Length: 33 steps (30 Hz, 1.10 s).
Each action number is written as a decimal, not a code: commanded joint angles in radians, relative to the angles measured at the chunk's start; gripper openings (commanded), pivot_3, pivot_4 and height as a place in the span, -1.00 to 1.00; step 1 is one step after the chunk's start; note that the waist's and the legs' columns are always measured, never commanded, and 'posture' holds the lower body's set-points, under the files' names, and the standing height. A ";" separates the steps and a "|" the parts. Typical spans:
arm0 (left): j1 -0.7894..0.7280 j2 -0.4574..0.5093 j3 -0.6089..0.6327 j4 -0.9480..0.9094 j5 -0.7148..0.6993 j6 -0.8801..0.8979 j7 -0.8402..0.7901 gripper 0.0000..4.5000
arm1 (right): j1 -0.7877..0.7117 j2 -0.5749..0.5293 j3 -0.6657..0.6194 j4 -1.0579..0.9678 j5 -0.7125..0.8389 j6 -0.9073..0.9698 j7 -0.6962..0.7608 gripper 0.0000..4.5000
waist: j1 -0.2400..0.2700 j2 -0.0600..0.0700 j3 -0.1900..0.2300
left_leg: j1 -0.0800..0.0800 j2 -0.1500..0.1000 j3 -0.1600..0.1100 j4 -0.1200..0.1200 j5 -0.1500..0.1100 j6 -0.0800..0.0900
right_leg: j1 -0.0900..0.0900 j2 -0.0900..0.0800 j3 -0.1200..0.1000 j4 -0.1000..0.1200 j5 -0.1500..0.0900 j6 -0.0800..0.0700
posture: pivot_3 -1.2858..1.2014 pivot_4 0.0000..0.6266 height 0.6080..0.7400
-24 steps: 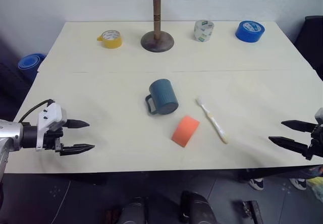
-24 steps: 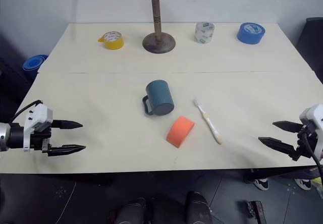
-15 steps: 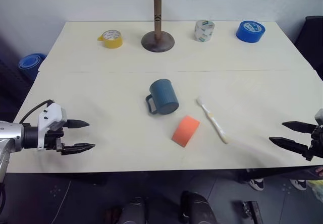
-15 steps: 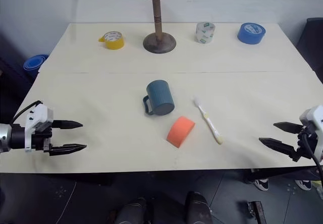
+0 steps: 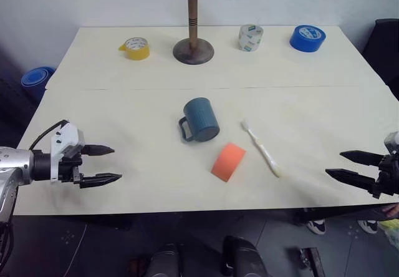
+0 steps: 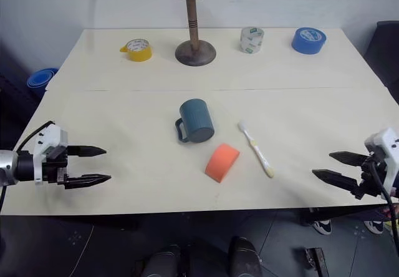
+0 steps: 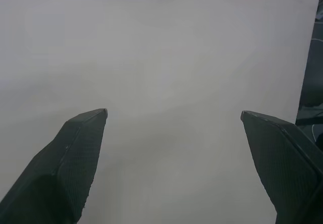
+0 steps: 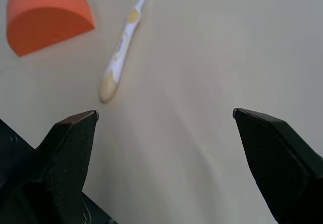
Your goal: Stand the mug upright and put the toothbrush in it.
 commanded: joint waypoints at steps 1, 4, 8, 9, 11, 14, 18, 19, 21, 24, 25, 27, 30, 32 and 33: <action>-0.024 0.021 0.015 -0.113 -0.071 0.057 -0.027 1.00 | -0.028 0.041 -0.046 -0.262 0.216 0.170 -0.106 0.98 | 0.000 0.000 0.000 | 0.000 0.000 0.000 0.000 0.000 0.000 | 0.000 0.000 0.000 0.000 0.000 0.000 | 0.03 -0.52 1.00; -0.067 0.028 0.014 -0.175 -0.133 0.133 -0.035 1.00 | -0.058 0.063 0.009 -0.426 0.290 0.216 -0.196 0.98 | 0.001 0.000 0.000 | 0.000 0.001 -0.002 0.000 0.000 -0.001 | 0.000 0.000 0.000 0.001 0.000 0.000 | 0.03 -0.52 1.00; -0.146 0.049 0.001 -0.272 -0.232 0.223 -0.065 1.00 | -0.259 0.067 0.260 -0.521 0.198 0.140 -0.241 0.98 | 0.001 0.000 0.000 | 0.000 0.000 -0.001 0.001 0.000 -0.001 | 0.000 0.001 0.001 0.001 0.000 0.000 | 0.03 -0.52 1.00; -0.156 0.053 -0.010 -0.288 -0.236 0.226 -0.070 1.00 | -0.312 0.062 0.324 -0.509 0.151 0.114 -0.235 0.98 | 0.000 -0.001 0.000 | 0.000 0.000 -0.001 0.001 0.000 -0.001 | 0.000 0.001 0.001 0.000 0.000 0.000 | 0.03 -0.52 1.00; -0.177 0.055 -0.039 -0.315 -0.231 0.227 -0.073 1.00 | -0.427 0.044 0.490 -0.458 -0.010 0.006 -0.195 0.98 | -0.002 0.000 0.000 | 0.000 0.000 0.000 0.001 0.000 -0.001 | -0.001 0.001 0.002 -0.001 0.000 -0.001 | 0.03 -0.52 1.00; -0.198 0.057 -0.062 -0.339 -0.236 0.231 -0.080 1.00 | -0.580 0.047 0.724 -0.324 -0.272 -0.215 -0.101 0.98 | -0.004 0.000 0.000 | -0.001 0.000 0.001 0.001 -0.001 -0.002 | -0.003 0.002 0.003 0.001 0.000 -0.001 | 0.03 -0.52 1.00; -0.204 0.062 -0.060 -0.350 -0.230 0.226 -0.077 1.00 | -0.661 0.047 0.890 -0.117 -0.543 -0.571 -0.006 0.98 | -0.001 -0.001 0.000 | -0.002 0.000 0.003 0.001 -0.001 -0.002 | -0.005 0.002 0.003 0.001 0.000 -0.001 | 0.03 -0.52 1.00; -0.202 0.063 -0.052 -0.351 -0.230 0.228 -0.071 1.00 | -0.667 0.046 0.905 -0.077 -0.580 -0.649 0.012 0.98 | 0.000 -0.001 0.000 | -0.002 0.000 0.002 0.001 -0.001 -0.002 | -0.005 0.002 0.002 0.001 0.000 0.000 | 0.03 -0.52 1.00; -0.196 0.065 -0.036 -0.351 -0.232 0.234 -0.062 1.00 | -0.675 0.055 0.911 -0.026 -0.611 -0.744 0.035 0.98 | 0.001 -0.002 0.001 | -0.003 0.000 0.002 0.001 -0.001 -0.002 | -0.005 0.002 0.002 0.001 0.000 0.000 | 0.03 -0.52 1.00; -0.186 0.065 -0.023 -0.350 -0.229 0.234 -0.052 1.00 | -0.685 0.082 0.924 0.035 -0.660 -0.870 0.052 0.98 | -0.004 -0.002 0.001 | -0.003 0.001 0.003 0.001 -0.001 -0.002 | -0.005 0.002 0.002 0.000 0.000 0.000 | 0.03 -0.52 1.00; -0.181 0.063 -0.020 -0.351 -0.227 0.233 -0.048 1.00 | -0.690 0.109 0.924 0.046 -0.662 -0.879 0.047 0.98 | -0.006 -0.002 0.001 | -0.003 0.001 0.003 0.002 -0.001 -0.002 | -0.005 0.002 0.002 0.000 0.000 0.000 | 0.03 -0.52 1.00; -0.172 0.061 -0.019 -0.355 -0.223 0.229 -0.042 1.00 | -0.708 0.154 0.933 0.066 -0.683 -0.898 0.043 0.98 | -0.010 -0.002 0.001 | -0.002 0.003 0.004 0.002 0.000 -0.002 | -0.004 0.003 0.002 0.000 0.000 0.000 | 0.03 -0.52 1.00; -0.168 0.058 -0.017 -0.367 -0.229 0.233 -0.032 1.00 | -0.728 0.199 0.958 0.102 -0.735 -0.946 0.049 0.98 | -0.015 -0.002 0.001 | -0.002 0.004 0.004 0.002 0.000 -0.003 | -0.005 0.005 0.002 0.002 0.000 -0.001 | 0.03 -0.52 1.00; -0.170 0.058 -0.016 -0.370 -0.233 0.236 -0.026 1.00 | -0.731 0.230 0.975 0.125 -0.751 -0.958 0.044 0.98 | -0.019 -0.002 0.001 | -0.002 0.005 0.004 0.002 0.000 -0.003 | -0.005 0.005 0.002 0.002 0.000 -0.001 | 0.03 -0.52 1.00; -0.171 0.059 -0.015 -0.370 -0.234 0.236 -0.025 1.00 | -0.733 0.243 0.979 0.138 -0.761 -0.965 0.041 0.98 | -0.019 -0.002 0.001 | -0.002 0.005 0.004 0.002 0.000 -0.003 | -0.005 0.005 0.002 0.002 0.000 -0.001 | 0.03 -0.52 1.00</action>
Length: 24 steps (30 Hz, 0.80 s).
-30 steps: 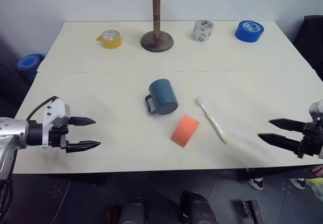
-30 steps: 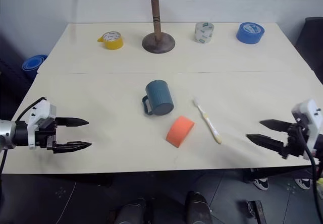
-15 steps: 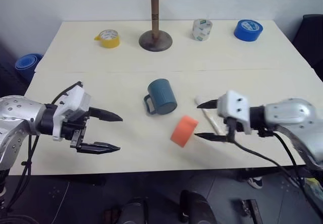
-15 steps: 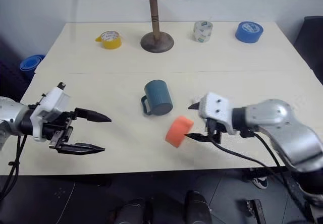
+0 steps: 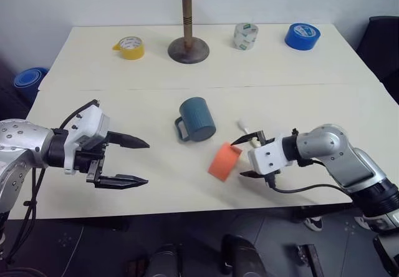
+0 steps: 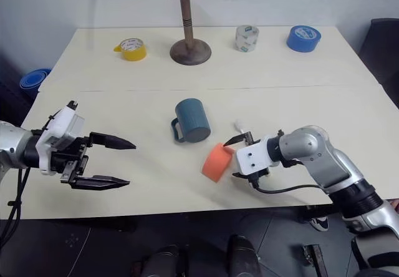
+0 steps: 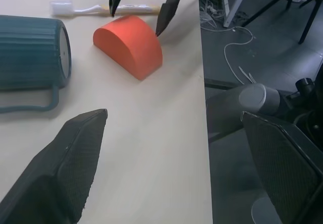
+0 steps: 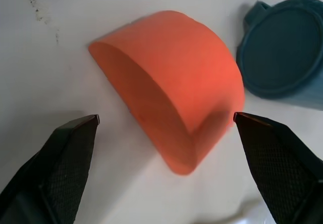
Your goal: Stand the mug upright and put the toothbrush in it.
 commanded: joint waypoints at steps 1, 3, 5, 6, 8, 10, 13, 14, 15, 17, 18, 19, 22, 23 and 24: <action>-0.007 0.016 0.030 -0.033 -0.017 -0.002 0.007 1.00 | -0.017 0.043 0.010 0.037 -0.039 -0.045 -0.011 0.90 | 0.000 0.000 0.000 | 0.000 0.000 -0.001 0.000 0.000 0.000 | 0.000 0.000 0.000 0.000 0.000 0.000 | 0.03 -0.52 1.00; -0.008 0.016 0.030 -0.033 -0.018 -0.004 0.008 1.00 | -0.020 0.058 0.006 0.056 -0.052 -0.059 -0.013 0.74 | -0.003 0.000 0.000 | 0.000 0.000 0.000 0.000 0.000 0.000 | 0.000 0.000 0.000 0.000 0.000 0.000 | 0.03 -0.52 1.00; -0.015 0.015 0.027 -0.030 -0.017 -0.005 0.009 1.00 | -0.020 0.064 0.001 0.073 -0.056 -0.068 -0.012 0.47 | -0.006 0.000 0.000 | 0.000 0.001 0.000 0.000 0.000 0.000 | 0.000 0.001 0.000 0.000 0.000 0.000 | 0.03 -0.52 1.00; -0.019 0.015 0.025 -0.028 -0.017 -0.006 0.009 1.00 | -0.019 0.065 -0.001 0.079 -0.058 -0.073 -0.011 0.34 | -0.006 0.000 0.000 | 0.000 0.001 0.000 0.000 0.000 0.000 | 0.000 0.001 0.000 0.000 0.000 0.000 | 0.03 -0.52 1.00; -0.023 0.014 0.022 -0.026 -0.016 -0.006 0.010 1.00 | -0.016 0.066 -0.005 0.086 -0.061 -0.084 -0.011 0.10 | -0.007 0.000 0.000 | 0.001 0.002 0.000 0.000 0.000 -0.001 | 0.000 0.002 0.000 0.001 0.000 0.000 | 0.03 -0.52 1.00; -0.028 0.012 0.016 -0.021 -0.012 -0.009 0.009 1.00 | -0.011 0.066 -0.008 0.083 -0.057 -0.085 -0.008 -0.11 | -0.007 0.000 0.000 | 0.001 0.002 0.000 0.000 0.000 -0.001 | 0.000 0.002 0.000 0.001 0.000 0.000 | 0.03 -0.52 1.00; -0.039 0.006 0.005 -0.011 -0.006 -0.016 0.007 1.00 | 0.003 0.068 -0.020 0.059 -0.046 -0.064 -0.016 -0.29 | -0.007 0.000 0.000 | 0.001 0.002 0.000 0.000 0.000 -0.001 | 0.000 0.003 0.001 0.001 0.000 0.000 | 0.03 -0.52 1.00; -0.045 0.004 0.000 -0.005 -0.004 -0.019 0.007 1.00 | 0.011 0.065 -0.029 0.039 -0.034 -0.044 -0.014 -0.32 | -0.007 0.000 0.000 | 0.001 0.002 0.000 0.000 0.000 -0.001 | 0.000 0.003 0.001 0.001 0.000 0.000 | 0.03 -0.52 1.00; -0.050 0.002 -0.005 0.001 -0.002 -0.021 0.006 1.00 | 0.021 0.059 -0.040 0.016 -0.018 -0.025 -0.009 -0.32 | -0.006 0.000 0.000 | 0.001 0.002 0.000 0.000 0.000 -0.001 | 0.000 0.003 0.001 0.001 0.000 0.000 | 0.03 -0.52 1.00; -0.058 -0.003 -0.016 0.012 0.004 -0.027 0.004 1.00 | 0.054 0.028 -0.083 -0.062 0.028 0.034 0.004 -0.32 | -0.005 0.000 0.000 | 0.001 0.002 0.000 0.000 0.000 -0.001 | 0.000 0.003 0.001 0.001 0.000 0.000 | 0.03 -0.52 1.00; -0.060 -0.005 -0.021 0.015 0.006 -0.030 0.004 1.00 | 0.069 0.011 -0.110 -0.102 0.048 0.068 0.008 -0.32 | -0.002 0.000 0.000 | 0.001 0.002 0.000 0.000 0.000 -0.001 | 0.000 0.003 0.001 0.001 0.000 0.000 | 0.03 -0.52 1.00; -0.063 -0.009 -0.026 0.019 0.008 -0.034 0.005 1.00 | 0.087 -0.014 -0.149 -0.151 0.079 0.108 0.014 -0.32 | -0.001 0.000 0.000 | 0.000 0.002 -0.001 0.000 0.000 -0.001 | 0.000 0.003 0.000 0.001 0.000 0.000 | 0.03 -0.52 1.00; -0.068 -0.016 -0.037 0.025 0.011 -0.039 0.007 1.00 | 0.134 -0.100 -0.302 -0.275 0.186 0.281 0.018 -0.32 | 0.008 0.001 0.000 | -0.001 0.002 -0.001 0.000 -0.001 -0.001 | 0.000 0.003 0.001 0.000 0.000 0.000 | 0.03 -0.52 1.00; -0.069 -0.019 -0.039 0.027 0.012 -0.041 0.007 1.00 | 0.147 -0.128 -0.354 -0.303 0.220 0.337 0.015 -0.32 | 0.014 0.001 0.000 | 0.000 0.002 0.000 0.001 -0.001 -0.001 | 0.000 0.003 0.001 0.000 0.000 0.000 | 0.03 -0.52 1.00; -0.067 -0.022 -0.040 0.029 0.012 -0.044 0.006 1.00 | 0.175 -0.177 -0.448 -0.303 0.245 0.392 0.018 -0.32 | 0.017 0.001 0.000 | 0.000 0.002 0.000 0.001 -0.001 -0.001 | 0.000 0.003 0.001 0.000 0.000 0.000 | 0.03 -0.52 1.00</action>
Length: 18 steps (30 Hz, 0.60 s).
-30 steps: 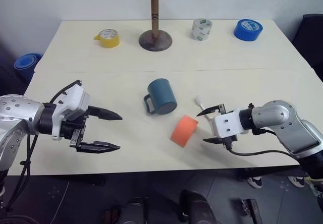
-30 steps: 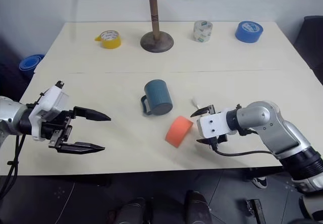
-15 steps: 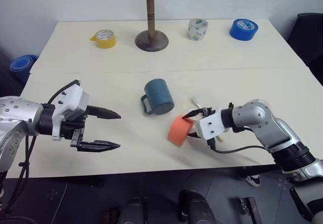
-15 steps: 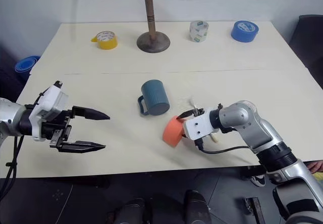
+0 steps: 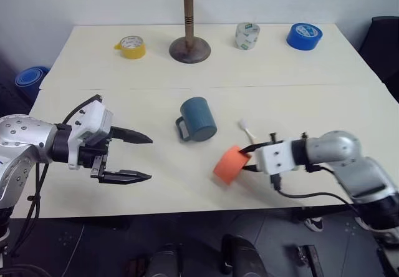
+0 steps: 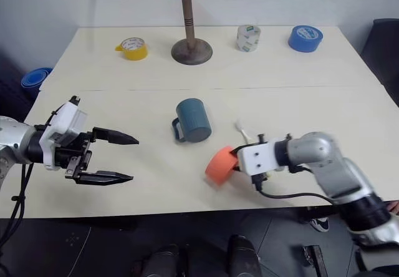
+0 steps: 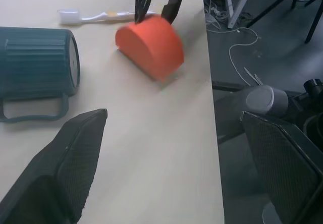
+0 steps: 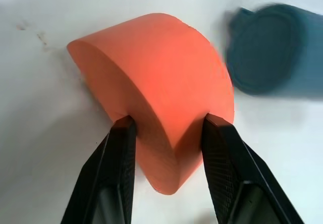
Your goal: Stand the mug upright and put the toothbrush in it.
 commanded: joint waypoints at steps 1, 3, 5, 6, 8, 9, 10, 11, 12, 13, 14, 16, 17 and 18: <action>-0.006 -0.008 0.003 0.006 0.001 -0.022 -0.004 1.00 | 0.048 -0.122 -0.274 -0.076 0.116 0.179 0.002 -0.32 | 0.006 0.000 0.000 | 0.000 0.000 0.000 0.000 0.000 0.000 | 0.000 0.000 0.000 0.000 0.000 0.000 | 0.03 -0.52 1.00; -0.010 -0.018 -0.004 0.007 -0.002 -0.028 -0.005 1.00 | 0.152 -0.207 -0.427 -0.004 0.081 0.202 0.012 -0.32 | 0.018 0.000 0.000 | 0.000 0.000 0.000 0.000 0.000 0.000 | 0.000 0.000 0.000 0.000 0.000 0.000 | 0.03 -0.52 1.00; -0.030 -0.035 -0.017 0.004 -0.012 -0.027 -0.004 1.00 | 0.277 -0.252 -0.545 0.076 0.038 0.186 0.023 -0.32 | 0.025 -0.001 -0.001 | 0.000 0.000 0.000 0.000 -0.001 0.001 | 0.001 0.001 0.001 -0.001 0.000 0.000 | 0.03 -0.52 1.00; -0.045 -0.046 -0.025 0.002 -0.019 -0.023 -0.003 1.00 | 0.338 -0.256 -0.589 0.110 0.026 0.183 0.024 -0.32 | 0.033 -0.002 -0.001 | 0.000 0.000 0.001 0.000 0.000 0.001 | 0.001 0.001 0.001 -0.002 0.000 0.000 | 0.03 -0.52 1.00; -0.079 -0.070 -0.043 -0.001 -0.025 -0.021 0.002 1.00 | 0.445 -0.245 -0.644 0.181 0.000 0.170 0.002 -0.32 | 0.034 -0.003 -0.001 | 0.000 0.000 0.001 0.000 -0.001 0.001 | 0.002 0.001 0.002 -0.003 0.000 0.000 | 0.03 -0.52 1.00; -0.098 -0.082 -0.054 0.001 -0.021 -0.025 0.002 1.00 | 0.484 -0.233 -0.650 0.238 -0.021 0.150 -0.032 -0.32 | 0.034 -0.003 -0.001 | 0.000 0.000 0.002 0.000 0.000 0.001 | 0.002 0.001 0.002 -0.004 0.000 0.000 | 0.03 -0.52 1.00; -0.111 -0.090 -0.062 0.003 -0.018 -0.027 0.001 1.00 | 0.508 -0.226 -0.651 0.278 -0.034 0.131 -0.057 -0.32 | 0.031 -0.003 -0.001 | 0.001 0.000 0.002 0.001 0.000 0.001 | 0.003 0.001 0.003 -0.004 0.000 0.000 | 0.03 -0.52 1.00; -0.127 -0.098 -0.070 0.006 -0.018 -0.025 -0.001 1.00 | 0.532 -0.215 -0.646 0.341 -0.061 0.094 -0.102 -0.32 | 0.029 -0.003 -0.001 | 0.002 0.000 0.004 0.001 0.000 0.001 | 0.004 0.001 0.004 -0.005 0.000 0.000 | 0.03 -0.52 1.00; -0.138 -0.102 -0.075 0.009 -0.018 -0.023 -0.002 1.00 | 0.548 -0.208 -0.640 0.386 -0.077 0.064 -0.135 -0.32 | 0.028 -0.003 -0.001 | 0.003 0.000 0.006 0.001 0.000 0.001 | 0.004 0.002 0.006 -0.005 0.000 0.000 | 0.03 -0.52 1.00; -0.146 -0.105 -0.078 0.011 -0.017 -0.021 -0.003 1.00 | 0.553 -0.197 -0.636 0.415 -0.079 0.052 -0.159 -0.32 | 0.024 -0.003 -0.001 | 0.004 0.000 0.006 0.000 0.000 0.001 | 0.004 0.002 0.007 -0.005 0.000 0.000 | 0.03 -0.52 1.00; -0.152 -0.108 -0.081 0.014 -0.014 -0.020 -0.005 1.00 | 0.554 -0.185 -0.634 0.435 -0.075 0.046 -0.178 -0.32 | 0.019 -0.002 -0.001 | 0.004 0.000 0.007 0.000 0.000 0.001 | 0.004 0.002 0.008 -0.005 0.000 -0.001 | 0.03 -0.52 1.00; -0.158 -0.112 -0.087 0.024 -0.007 -0.025 -0.008 1.00 | 0.552 -0.158 -0.637 0.436 -0.049 0.063 -0.198 -0.17 | 0.004 -0.002 -0.001 | 0.006 0.001 0.009 -0.002 0.000 0.001 | 0.004 0.003 0.010 -0.004 0.000 -0.001 | 0.03 -0.52 1.00; -0.159 -0.112 -0.089 0.027 -0.006 -0.027 -0.009 1.00 | 0.563 -0.152 -0.640 0.423 -0.042 0.070 -0.198 -0.02 | 0.001 -0.002 -0.001 | 0.006 0.001 0.008 -0.002 0.000 0.001 | 0.004 0.004 0.010 -0.004 -0.001 -0.001 | 0.03 -0.52 1.00; -0.159 -0.113 -0.090 0.029 -0.006 -0.028 -0.010 1.00 | 0.576 -0.150 -0.646 0.406 -0.031 0.080 -0.192 0.04 | -0.001 -0.002 -0.001 | 0.006 0.002 0.009 -0.002 0.000 0.000 | 0.003 0.005 0.010 -0.004 -0.001 -0.001 | 0.03 -0.52 1.00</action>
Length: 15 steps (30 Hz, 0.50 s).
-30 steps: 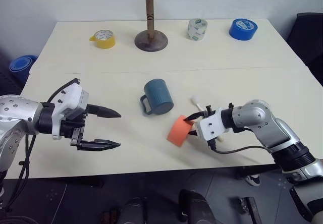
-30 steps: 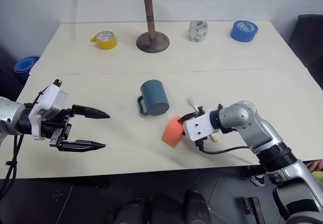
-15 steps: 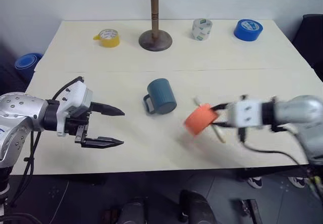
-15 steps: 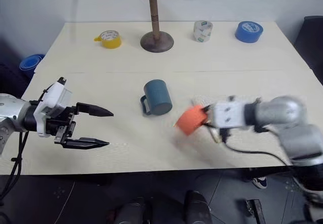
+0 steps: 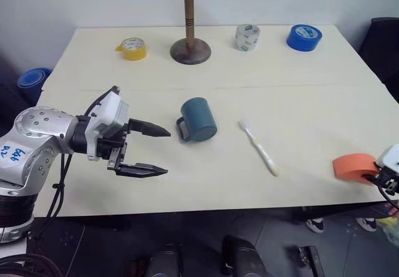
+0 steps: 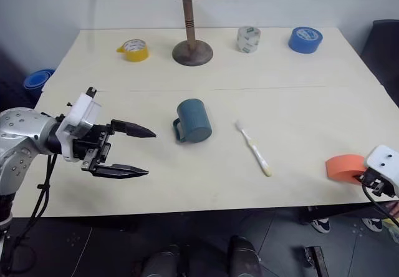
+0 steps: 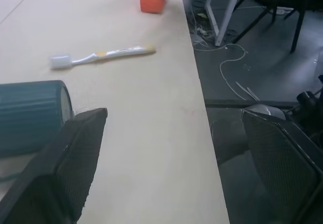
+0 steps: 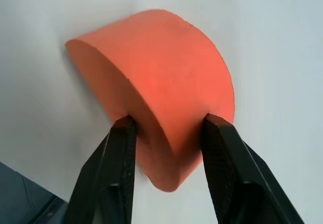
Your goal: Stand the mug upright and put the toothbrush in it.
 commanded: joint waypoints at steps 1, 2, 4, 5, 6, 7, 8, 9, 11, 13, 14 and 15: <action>-0.011 0.002 0.012 0.002 -0.003 -0.014 -0.008 1.00 | 0.025 0.003 -0.050 -0.053 0.038 0.011 -0.007 0.20 | -0.001 0.000 0.000 | 0.000 0.000 0.000 0.000 0.000 0.000 | 0.000 0.001 0.000 0.000 0.000 0.000 | 0.03 -0.52 1.00; -0.010 0.001 0.012 0.000 -0.005 -0.013 -0.009 1.00 | 0.031 0.001 -0.059 -0.068 0.044 0.021 -0.008 0.35 | 0.001 0.000 0.000 | 0.000 0.001 0.000 0.000 0.000 0.000 | 0.000 0.001 0.000 0.000 0.000 0.000 | 0.03 -0.52 1.00; -0.010 -0.004 0.010 -0.001 -0.005 -0.014 -0.006 1.00 | 0.046 -0.021 -0.085 -0.094 0.050 0.036 -0.001 0.65 | 0.004 0.000 0.000 | 0.000 0.001 0.000 0.000 0.000 0.000 | 0.000 0.001 0.001 0.000 0.000 0.000 | 0.03 -0.52 1.00; -0.010 -0.009 0.012 0.004 -0.002 -0.016 0.002 1.00 | 0.049 -0.042 -0.107 -0.112 0.062 0.060 0.019 0.79 | 0.004 0.000 0.000 | 0.000 0.001 0.000 0.000 0.000 0.000 | 0.000 0.001 0.001 -0.001 0.000 0.000 | 0.03 -0.52 1.00; -0.010 -0.012 0.015 0.006 0.000 -0.017 0.009 1.00 | 0.052 -0.056 -0.123 -0.127 0.071 0.078 0.034 0.79 | 0.007 0.000 0.000 | 0.000 0.001 0.000 0.000 0.000 0.000 | 0.000 0.001 0.002 -0.001 0.000 0.000 | 0.03 -0.52 1.00; -0.007 -0.015 0.030 0.017 -0.004 -0.009 0.024 1.00 | 0.056 -0.084 -0.157 -0.155 0.099 0.109 0.086 0.79 | 0.009 0.000 0.000 | 0.000 0.000 0.000 0.001 0.000 0.000 | 0.000 0.001 0.002 -0.001 0.000 0.000 | 0.03 -0.52 1.00; -0.006 -0.017 0.041 0.024 -0.007 -0.004 0.035 1.00 | 0.059 -0.103 -0.180 -0.175 0.119 0.132 0.124 0.79 | 0.010 0.001 0.001 | 0.000 0.000 0.000 0.001 0.000 0.000 | 0.000 0.001 0.002 -0.001 0.000 0.000 | 0.03 -0.52 1.00; -0.004 -0.024 0.071 0.044 -0.018 0.014 0.068 1.00 | 0.044 -0.135 -0.216 -0.200 0.162 0.188 0.176 0.79 | 0.009 0.001 0.001 | 0.000 0.000 0.000 0.001 0.000 0.000 | 0.000 0.001 0.002 -0.001 0.000 0.000 | 0.03 -0.52 1.00; -0.005 -0.037 0.125 0.078 -0.042 0.056 0.133 1.00 | 0.010 -0.180 -0.266 -0.236 0.230 0.274 0.242 0.79 | 0.008 0.001 0.001 | 0.000 0.000 0.000 0.000 0.000 0.000 | 0.000 0.001 0.002 -0.001 0.000 0.000 | 0.03 -0.52 1.00; -0.006 -0.054 0.196 0.109 -0.081 0.138 0.228 1.00 | -0.063 -0.228 -0.289 -0.288 0.357 0.425 0.290 0.79 | 0.004 0.001 0.001 | 0.000 0.001 0.000 0.001 0.000 0.000 | 0.000 0.002 0.002 0.000 0.000 0.000 | 0.03 -0.52 1.00; -0.006 -0.061 0.220 0.116 -0.095 0.168 0.263 1.00 | -0.091 -0.242 -0.292 -0.309 0.404 0.485 0.304 0.79 | 0.002 0.001 0.001 | 0.000 0.001 0.000 0.000 0.000 0.000 | 0.000 0.002 0.002 0.000 0.000 0.000 | 0.03 -0.52 1.00; -0.006 -0.071 0.238 0.121 -0.093 0.212 0.330 1.00 | -0.148 -0.255 -0.285 -0.354 0.515 0.591 0.306 0.79 | 0.002 0.001 0.001 | 0.000 0.001 0.000 0.000 0.000 0.000 | 0.000 0.002 0.003 0.000 0.000 0.000 | 0.03 -0.52 1.00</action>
